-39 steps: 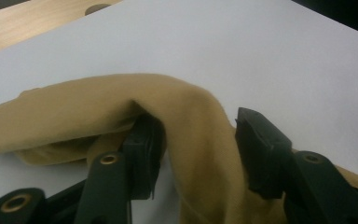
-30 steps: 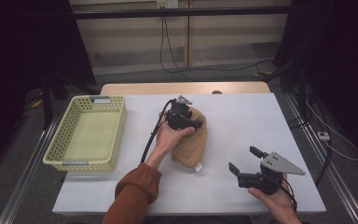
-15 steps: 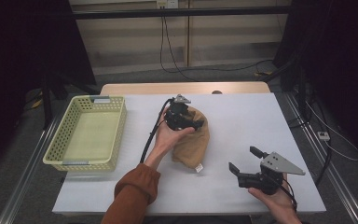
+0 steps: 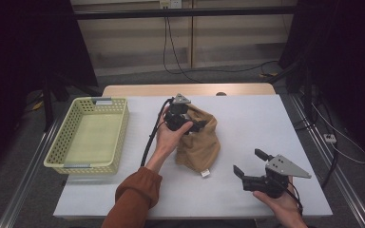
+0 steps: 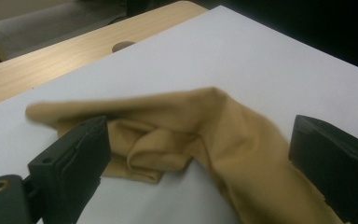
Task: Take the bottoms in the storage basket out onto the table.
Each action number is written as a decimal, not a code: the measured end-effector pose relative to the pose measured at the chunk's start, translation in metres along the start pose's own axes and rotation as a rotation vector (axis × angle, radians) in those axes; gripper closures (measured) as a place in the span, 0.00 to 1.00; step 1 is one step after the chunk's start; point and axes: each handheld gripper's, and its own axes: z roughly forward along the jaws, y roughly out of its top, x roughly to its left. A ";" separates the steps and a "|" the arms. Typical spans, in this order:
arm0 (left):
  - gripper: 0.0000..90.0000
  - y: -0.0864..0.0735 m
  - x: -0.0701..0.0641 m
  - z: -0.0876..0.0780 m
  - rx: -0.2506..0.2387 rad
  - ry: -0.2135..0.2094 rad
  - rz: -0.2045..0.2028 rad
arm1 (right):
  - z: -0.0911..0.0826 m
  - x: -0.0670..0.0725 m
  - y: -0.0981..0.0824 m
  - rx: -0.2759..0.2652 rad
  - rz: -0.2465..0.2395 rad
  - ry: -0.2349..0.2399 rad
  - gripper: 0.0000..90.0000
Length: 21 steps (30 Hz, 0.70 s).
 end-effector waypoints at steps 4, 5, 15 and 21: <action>0.06 -0.004 0.000 -0.001 -0.005 0.000 0.007 | 0.000 0.000 0.000 0.001 0.000 -0.001 0.06; 0.06 -0.004 0.000 -0.001 -0.009 -0.009 0.004 | 0.000 0.000 0.000 0.001 0.000 -0.002 0.06; 0.07 0.000 -0.005 -0.018 -0.046 -0.005 0.021 | 0.000 0.000 0.000 0.002 0.001 -0.006 0.06; 0.09 -0.001 -0.007 -0.026 -0.056 0.052 0.071 | 0.000 0.000 0.000 0.002 0.003 -0.007 0.06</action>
